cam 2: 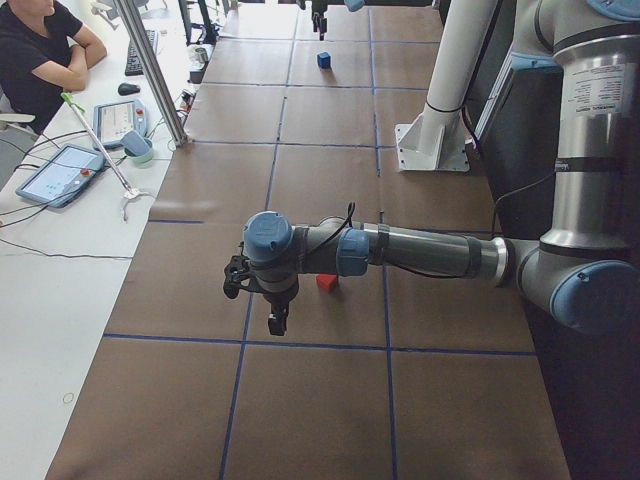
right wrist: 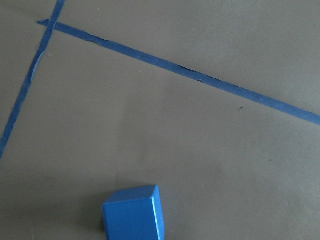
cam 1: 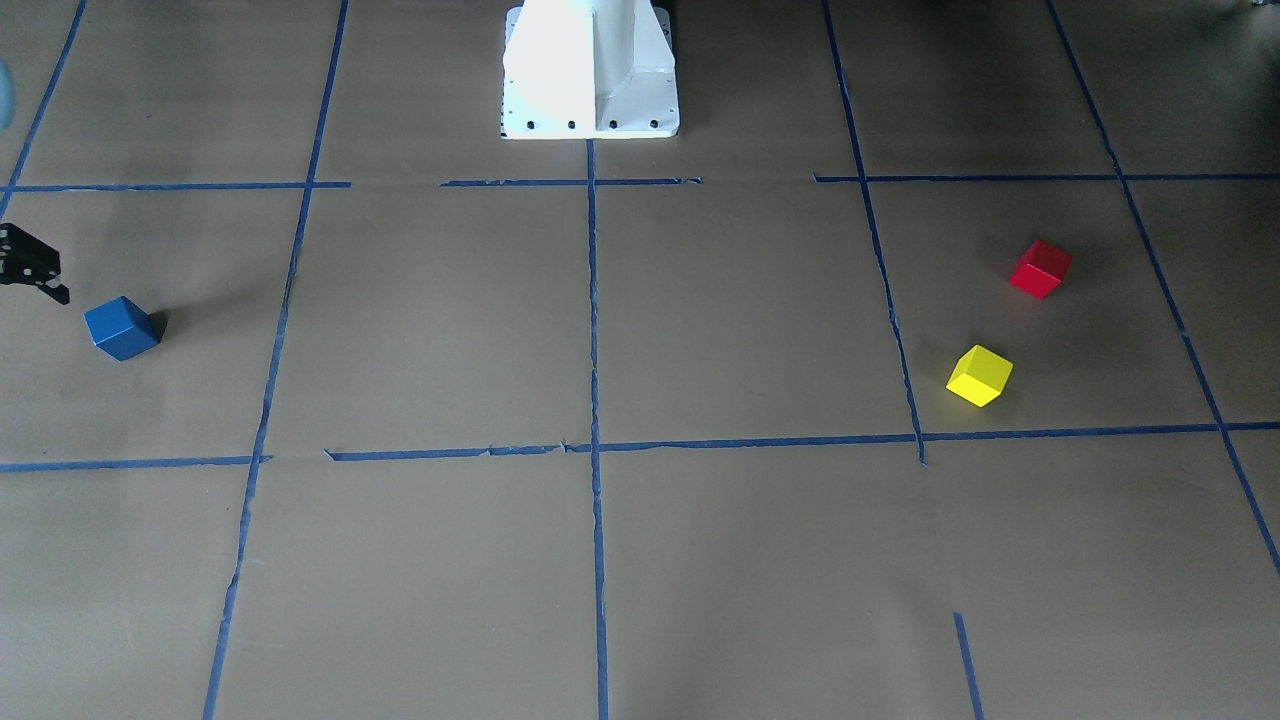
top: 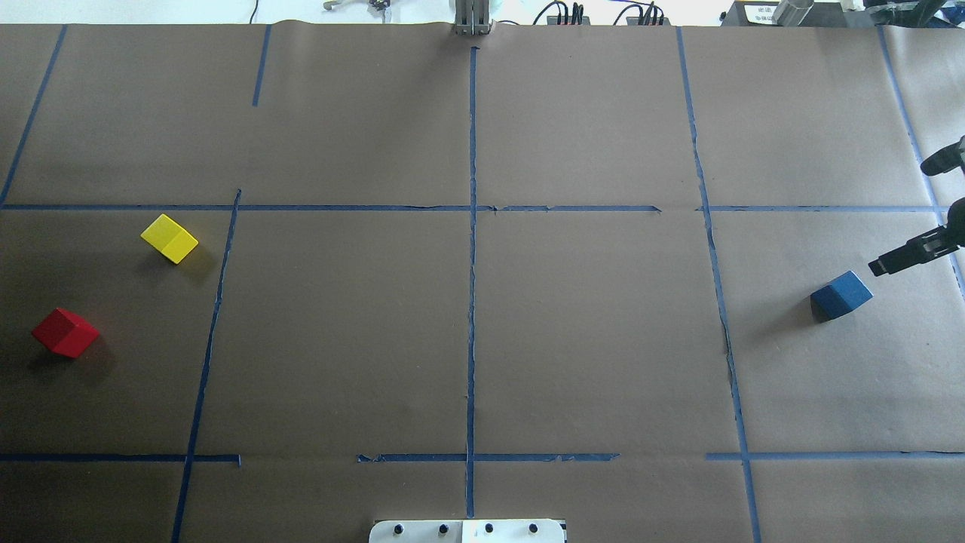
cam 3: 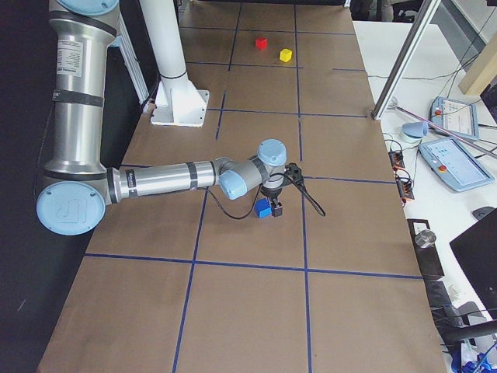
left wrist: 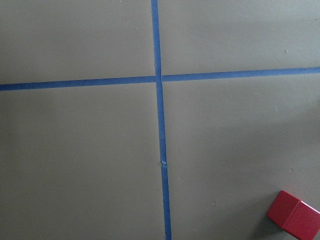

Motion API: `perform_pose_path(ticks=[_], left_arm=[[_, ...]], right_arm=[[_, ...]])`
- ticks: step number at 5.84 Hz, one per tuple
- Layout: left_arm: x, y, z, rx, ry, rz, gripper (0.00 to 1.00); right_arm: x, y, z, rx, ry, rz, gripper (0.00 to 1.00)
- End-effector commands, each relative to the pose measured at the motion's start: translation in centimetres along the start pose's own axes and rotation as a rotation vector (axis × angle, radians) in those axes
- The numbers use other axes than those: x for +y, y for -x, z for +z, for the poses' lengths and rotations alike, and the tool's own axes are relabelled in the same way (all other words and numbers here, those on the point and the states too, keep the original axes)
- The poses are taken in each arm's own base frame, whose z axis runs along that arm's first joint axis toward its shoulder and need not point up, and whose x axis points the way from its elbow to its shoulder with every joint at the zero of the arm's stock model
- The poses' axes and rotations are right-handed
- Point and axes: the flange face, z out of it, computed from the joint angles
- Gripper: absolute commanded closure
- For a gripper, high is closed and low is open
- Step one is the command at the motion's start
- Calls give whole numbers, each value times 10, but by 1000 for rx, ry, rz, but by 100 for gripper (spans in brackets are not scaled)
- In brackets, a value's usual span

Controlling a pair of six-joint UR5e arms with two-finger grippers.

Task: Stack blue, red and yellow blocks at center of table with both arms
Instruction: 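Lower the right gripper onto the blue cube and grasp it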

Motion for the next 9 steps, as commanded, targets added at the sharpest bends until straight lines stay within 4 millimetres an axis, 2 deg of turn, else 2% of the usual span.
perform_pose_path(ticks=[1,2,3,5,6,7,8,9], left_arm=[[2,-8,-8,-3,-14,16,0],[2,-9,-8,-2,-16,18,0],[2,-9,-9,-2,-18,18,0],[2,-9,-9,-2,-17,17,0],[2,-11,-11,-3,-22,22,0],[2,-12,-12,-4,-24,25,0],[2,-13,-13,-4,-25,26,0],[2,-14,-13,-4,-26,27,0]], right_arm=[[1,31,30,55,32,-80,1],[2,35,35,52,41,-96,1],[-3,42,49,48,59,-111,2],[3,37,70,78,96,-111,2],[6,28,83,98,114,-103,10],[4,30,81,93,111,-104,67],[-4,37,77,84,99,-109,100],[-24,57,65,66,68,-122,100]])
